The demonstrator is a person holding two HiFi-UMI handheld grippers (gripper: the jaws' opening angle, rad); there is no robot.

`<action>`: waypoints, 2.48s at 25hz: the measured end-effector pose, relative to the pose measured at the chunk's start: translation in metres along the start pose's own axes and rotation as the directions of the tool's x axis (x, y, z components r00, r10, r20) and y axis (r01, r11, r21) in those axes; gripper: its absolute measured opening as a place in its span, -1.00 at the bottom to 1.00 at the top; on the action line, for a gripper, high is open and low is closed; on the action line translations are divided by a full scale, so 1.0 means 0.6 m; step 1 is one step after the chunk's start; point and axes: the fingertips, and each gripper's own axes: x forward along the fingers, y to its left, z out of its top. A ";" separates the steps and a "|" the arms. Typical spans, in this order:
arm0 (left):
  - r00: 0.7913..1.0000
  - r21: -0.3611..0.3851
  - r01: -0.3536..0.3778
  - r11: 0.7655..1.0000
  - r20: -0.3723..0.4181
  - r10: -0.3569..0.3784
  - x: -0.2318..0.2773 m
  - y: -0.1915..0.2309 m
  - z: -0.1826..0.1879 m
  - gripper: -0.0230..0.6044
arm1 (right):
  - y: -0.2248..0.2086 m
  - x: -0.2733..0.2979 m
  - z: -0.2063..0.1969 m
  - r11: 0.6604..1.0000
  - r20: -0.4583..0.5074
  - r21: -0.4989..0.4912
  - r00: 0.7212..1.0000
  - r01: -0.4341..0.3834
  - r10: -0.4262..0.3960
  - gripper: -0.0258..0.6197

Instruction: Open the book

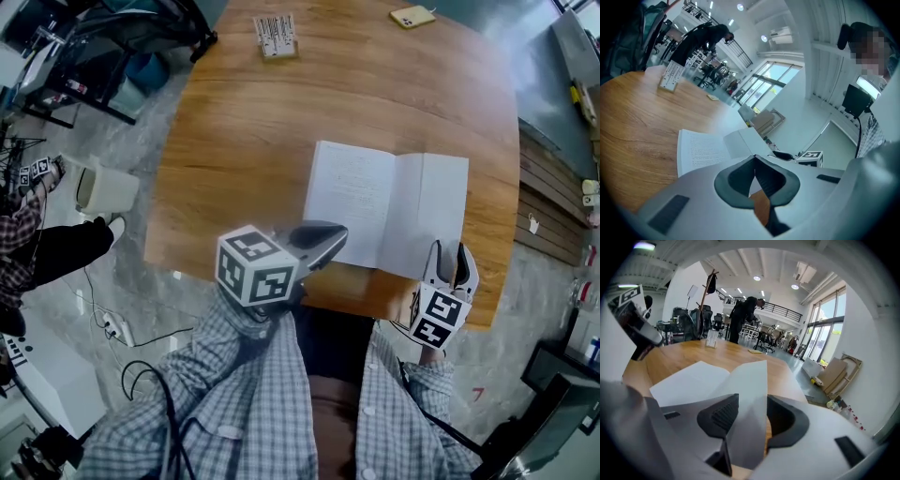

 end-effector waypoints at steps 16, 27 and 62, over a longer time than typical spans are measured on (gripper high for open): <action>1.000 -0.015 -0.030 0.999 0.007 0.030 -0.006 0.020 0.004 -0.89 | 0.081 0.086 -0.069 0.825 -0.121 -0.565 0.992 -0.031 -0.045 -0.65; 0.999 -0.029 -0.047 0.999 0.015 0.047 -0.011 0.029 0.002 -0.89 | 0.172 0.098 -0.037 0.866 -0.042 -0.478 0.988 -0.149 0.147 -0.86; 0.929 0.050 -0.115 0.992 0.360 0.089 -0.060 0.017 0.108 -0.89 | 0.126 0.034 0.103 0.959 0.288 0.090 0.929 -0.267 0.232 -0.86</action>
